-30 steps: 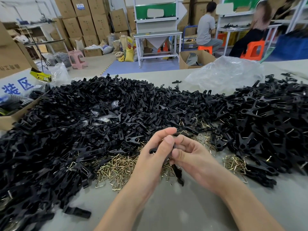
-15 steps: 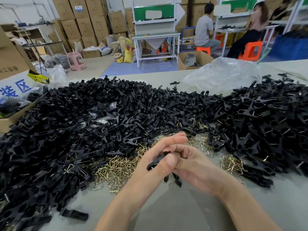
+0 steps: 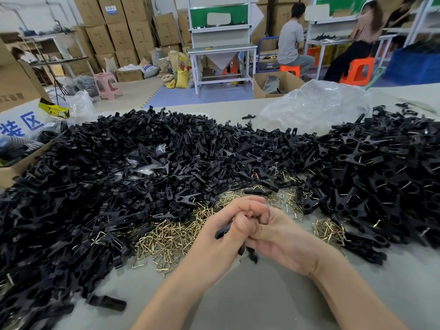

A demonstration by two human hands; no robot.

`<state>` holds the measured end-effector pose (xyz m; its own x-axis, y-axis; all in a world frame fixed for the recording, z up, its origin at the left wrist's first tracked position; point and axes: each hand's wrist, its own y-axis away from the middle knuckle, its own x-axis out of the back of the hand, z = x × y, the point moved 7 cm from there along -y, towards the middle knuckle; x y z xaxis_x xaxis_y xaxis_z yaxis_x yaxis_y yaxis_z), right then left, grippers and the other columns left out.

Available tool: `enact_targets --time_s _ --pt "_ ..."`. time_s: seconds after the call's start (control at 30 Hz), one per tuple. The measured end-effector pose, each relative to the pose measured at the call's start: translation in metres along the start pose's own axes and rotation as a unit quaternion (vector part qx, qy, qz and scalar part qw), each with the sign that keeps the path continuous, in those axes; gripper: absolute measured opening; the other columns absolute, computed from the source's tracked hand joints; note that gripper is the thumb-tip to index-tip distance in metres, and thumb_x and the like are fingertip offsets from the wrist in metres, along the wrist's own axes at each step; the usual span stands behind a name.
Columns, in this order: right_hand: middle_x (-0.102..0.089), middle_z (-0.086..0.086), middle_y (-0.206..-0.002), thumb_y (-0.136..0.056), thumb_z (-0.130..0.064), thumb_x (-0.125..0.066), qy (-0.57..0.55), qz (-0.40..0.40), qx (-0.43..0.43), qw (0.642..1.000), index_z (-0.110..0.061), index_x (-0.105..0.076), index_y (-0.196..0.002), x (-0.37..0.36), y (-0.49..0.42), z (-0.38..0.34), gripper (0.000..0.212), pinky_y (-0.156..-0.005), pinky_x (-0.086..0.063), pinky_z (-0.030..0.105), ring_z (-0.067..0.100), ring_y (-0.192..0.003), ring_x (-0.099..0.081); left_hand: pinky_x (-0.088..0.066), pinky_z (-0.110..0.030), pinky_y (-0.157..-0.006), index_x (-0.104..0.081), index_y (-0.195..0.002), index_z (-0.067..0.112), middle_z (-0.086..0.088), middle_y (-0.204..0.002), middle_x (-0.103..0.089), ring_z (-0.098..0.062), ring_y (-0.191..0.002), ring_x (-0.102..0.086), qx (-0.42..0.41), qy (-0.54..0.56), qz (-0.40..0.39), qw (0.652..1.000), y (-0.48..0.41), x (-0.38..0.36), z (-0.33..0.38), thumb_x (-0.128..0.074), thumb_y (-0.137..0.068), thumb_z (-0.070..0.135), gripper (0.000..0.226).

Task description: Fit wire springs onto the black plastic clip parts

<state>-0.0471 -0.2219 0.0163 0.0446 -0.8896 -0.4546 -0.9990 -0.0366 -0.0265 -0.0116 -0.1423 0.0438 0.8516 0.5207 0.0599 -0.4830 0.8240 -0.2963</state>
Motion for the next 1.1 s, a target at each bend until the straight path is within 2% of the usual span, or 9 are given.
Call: enact_targets --time_s 0.13,0.23,0.4,0.47,0.6,0.73,0.9,1.0,1.1 --pt "-0.055 0.034 -0.124 -0.094 -0.005 -0.052 0.008 -0.004 -0.004 1.000 0.023 -0.047 -0.128 0.002 0.000 0.006 0.045 -0.098 -0.053 0.037 0.042 -0.115 -0.052 -0.051 -0.052 -0.100 -0.069 -0.112 0.017 0.000 -0.125 -0.065 -0.025 -0.124 -0.060 0.003 0.017 0.006 1.000 0.000 0.002 -0.005 -0.051 -0.087 0.074 0.065" --pt "-0.063 0.025 -0.120 -0.096 -0.012 -0.056 -0.008 -0.005 0.015 1.000 0.009 -0.061 -0.122 0.001 -0.004 0.005 0.033 -0.097 -0.053 0.038 0.036 -0.112 -0.058 -0.052 -0.049 -0.100 -0.069 -0.119 0.024 -0.002 -0.121 -0.069 -0.024 -0.120 -0.063 0.030 0.038 0.037 0.998 -0.003 0.004 -0.011 -0.052 -0.085 0.078 0.067" --pt "-0.068 0.022 -0.107 -0.086 -0.023 -0.077 -0.038 0.088 0.075 0.993 -0.005 -0.075 -0.108 0.023 -0.006 -0.010 0.029 -0.089 -0.058 0.031 0.024 -0.093 -0.068 -0.048 -0.043 -0.107 -0.066 -0.123 0.041 0.004 -0.132 -0.066 -0.017 -0.126 -0.061 0.029 0.063 0.099 0.993 -0.013 0.013 -0.018 -0.051 -0.082 0.082 0.060" --pt "-0.072 0.017 -0.108 -0.090 -0.030 -0.069 -0.092 0.179 0.146 0.969 -0.010 -0.079 -0.104 0.048 0.005 -0.029 0.027 -0.083 -0.059 0.024 0.017 -0.089 -0.072 -0.051 -0.037 -0.103 -0.067 -0.120 0.045 0.004 -0.131 -0.066 -0.020 -0.122 -0.064 0.018 0.087 0.126 0.988 -0.013 0.018 -0.017 -0.054 -0.081 0.080 0.054" --pt "-0.071 0.005 -0.127 -0.088 -0.058 -0.055 -0.249 0.274 0.261 0.891 -0.006 -0.074 -0.120 0.095 0.038 -0.058 0.064 -0.084 -0.057 0.018 0.009 -0.107 -0.072 -0.056 -0.034 -0.092 -0.069 -0.114 0.041 0.002 -0.120 -0.069 -0.021 -0.111 -0.069 -0.004 0.053 0.187 0.981 -0.008 0.030 -0.011 -0.045 -0.095 0.063 0.038" --pt "-0.073 0.001 -0.124 -0.090 -0.057 -0.051 -0.147 0.282 0.188 0.929 -0.014 -0.063 -0.132 0.091 0.024 -0.042 0.061 -0.079 -0.060 0.024 0.010 -0.098 -0.073 -0.053 -0.022 -0.088 -0.067 -0.110 0.037 0.010 -0.106 -0.070 -0.012 -0.099 -0.069 -0.014 -0.063 0.252 0.966 -0.003 0.043 -0.007 -0.043 -0.104 0.043 0.026" --pt "-0.078 0.009 -0.104 -0.094 -0.025 -0.062 0.056 0.298 0.094 0.948 -0.016 -0.070 -0.121 0.078 0.003 -0.018 0.029 -0.070 -0.058 0.023 0.015 -0.083 -0.071 -0.046 -0.013 -0.082 -0.059 -0.119 0.030 0.018 -0.108 -0.061 0.005 -0.100 -0.058 0.013 -0.309 0.289 0.906 -0.010 0.074 -0.007 -0.052 -0.101 0.027 0.019" --pt "-0.078 0.009 -0.101 -0.101 -0.017 -0.057 0.047 0.303 0.099 0.947 -0.017 -0.072 -0.118 0.081 0.004 -0.015 0.022 -0.070 -0.057 0.023 0.015 -0.082 -0.070 -0.049 -0.024 -0.079 -0.057 -0.125 0.027 0.006 -0.123 -0.053 -0.006 -0.083 -0.058 0.042 -0.480 0.227 0.846 -0.039 0.093 -0.008 -0.054 -0.099 0.030 0.026" --pt "-0.077 0.008 -0.100 -0.103 -0.017 -0.055 0.037 0.302 0.100 0.947 -0.018 -0.072 -0.117 0.082 0.004 -0.016 0.022 -0.071 -0.057 0.024 0.015 -0.083 -0.070 -0.041 -0.048 -0.106 -0.041 -0.146 0.029 -0.009 -0.146 -0.042 -0.031 -0.126 -0.048 0.185 -0.623 0.080 0.755 -0.079 0.112 -0.035 -0.055 -0.096 0.051 0.056"
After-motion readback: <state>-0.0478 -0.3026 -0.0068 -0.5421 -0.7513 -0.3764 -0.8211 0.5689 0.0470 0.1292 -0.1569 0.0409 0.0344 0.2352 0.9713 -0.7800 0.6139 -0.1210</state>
